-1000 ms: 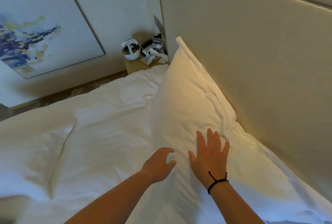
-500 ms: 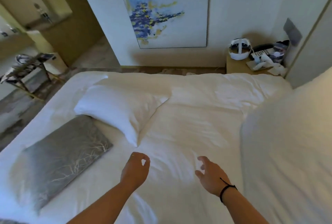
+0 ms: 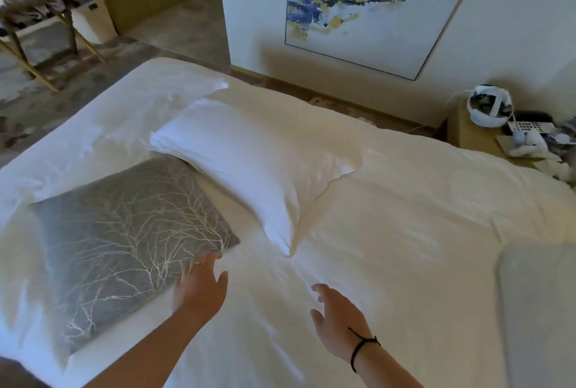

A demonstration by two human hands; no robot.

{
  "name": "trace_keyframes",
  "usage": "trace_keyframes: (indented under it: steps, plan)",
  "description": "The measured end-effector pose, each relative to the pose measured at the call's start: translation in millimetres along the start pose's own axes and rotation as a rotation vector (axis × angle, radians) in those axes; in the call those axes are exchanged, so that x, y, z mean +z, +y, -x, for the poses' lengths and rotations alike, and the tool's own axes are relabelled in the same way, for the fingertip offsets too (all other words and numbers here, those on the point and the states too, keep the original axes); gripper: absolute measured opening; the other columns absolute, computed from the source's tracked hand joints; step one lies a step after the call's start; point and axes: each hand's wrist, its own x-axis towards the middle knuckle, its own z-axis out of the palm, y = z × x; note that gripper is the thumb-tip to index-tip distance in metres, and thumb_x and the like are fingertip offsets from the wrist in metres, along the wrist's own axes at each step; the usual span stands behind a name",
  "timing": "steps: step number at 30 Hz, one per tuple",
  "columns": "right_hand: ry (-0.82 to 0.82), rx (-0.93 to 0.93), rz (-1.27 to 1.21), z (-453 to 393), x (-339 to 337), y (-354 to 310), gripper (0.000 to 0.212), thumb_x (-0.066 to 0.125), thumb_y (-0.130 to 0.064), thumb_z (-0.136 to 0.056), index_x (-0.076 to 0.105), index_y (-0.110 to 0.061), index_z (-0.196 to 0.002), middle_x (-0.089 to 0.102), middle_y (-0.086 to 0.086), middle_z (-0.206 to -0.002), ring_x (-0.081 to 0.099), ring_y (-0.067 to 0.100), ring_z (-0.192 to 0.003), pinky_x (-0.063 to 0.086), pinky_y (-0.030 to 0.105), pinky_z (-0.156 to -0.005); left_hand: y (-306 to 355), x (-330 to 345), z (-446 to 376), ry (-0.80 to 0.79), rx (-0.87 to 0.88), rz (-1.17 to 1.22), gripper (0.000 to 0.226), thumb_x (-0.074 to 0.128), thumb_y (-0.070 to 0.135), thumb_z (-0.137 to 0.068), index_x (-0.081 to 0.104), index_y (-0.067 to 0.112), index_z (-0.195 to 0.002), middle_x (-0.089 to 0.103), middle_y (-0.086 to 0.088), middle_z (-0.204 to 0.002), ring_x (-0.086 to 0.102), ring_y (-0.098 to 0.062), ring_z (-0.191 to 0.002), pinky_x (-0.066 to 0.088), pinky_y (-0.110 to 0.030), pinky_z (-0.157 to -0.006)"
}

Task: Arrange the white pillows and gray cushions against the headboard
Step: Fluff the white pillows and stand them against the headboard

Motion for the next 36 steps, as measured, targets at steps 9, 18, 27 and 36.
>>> trace_keyframes:
  steps: [9,18,27,36]
  plan:
    - [0.092,-0.164,0.277,-146,28,-56,0.054,0.051,-0.034,-0.093,0.032,-0.026,-0.143,0.035,-0.005,-0.149,0.047,0.021,-0.123,0.040,0.031,-0.101,-91,22,-147,0.123,0.030,-0.290,0.051,0.046,0.043,-0.094,0.040,0.027,-0.142,0.038,-0.006,-0.155,0.029,-0.028,-0.143,0.021,-0.051,-0.117]
    - [0.202,-0.139,0.507,-303,77,-63,0.094,0.058,-0.038,-0.090,-0.008,-0.019,-0.154,-0.012,0.001,-0.163,0.000,0.032,-0.149,0.016,0.043,-0.121,-154,98,-218,0.178,0.035,-0.303,0.061,0.009,0.067,-0.095,0.004,0.047,-0.153,-0.001,0.008,-0.165,-0.006,-0.020,-0.151,-0.010,-0.047,-0.119]
    - [0.321,-0.113,0.619,-363,89,-59,0.069,0.043,-0.001,-0.089,0.016,-0.016,-0.151,0.028,0.009,-0.150,0.048,0.033,-0.122,0.050,0.035,-0.084,-169,120,-240,0.129,0.049,-0.228,0.061,-0.001,0.072,-0.091,-0.016,0.054,-0.147,-0.025,0.014,-0.160,-0.029,-0.011,-0.145,-0.026,-0.041,-0.114]
    - [0.203,-0.098,0.372,-319,17,-90,0.032,0.043,-0.006,-0.089,0.062,-0.028,-0.100,0.066,0.003,-0.094,0.062,0.030,-0.087,0.047,0.030,-0.067,-149,72,-228,-0.142,0.021,-0.173,0.074,0.023,0.071,-0.091,-0.014,0.048,-0.150,-0.022,0.010,-0.162,-0.020,-0.015,-0.148,-0.014,-0.050,-0.119]
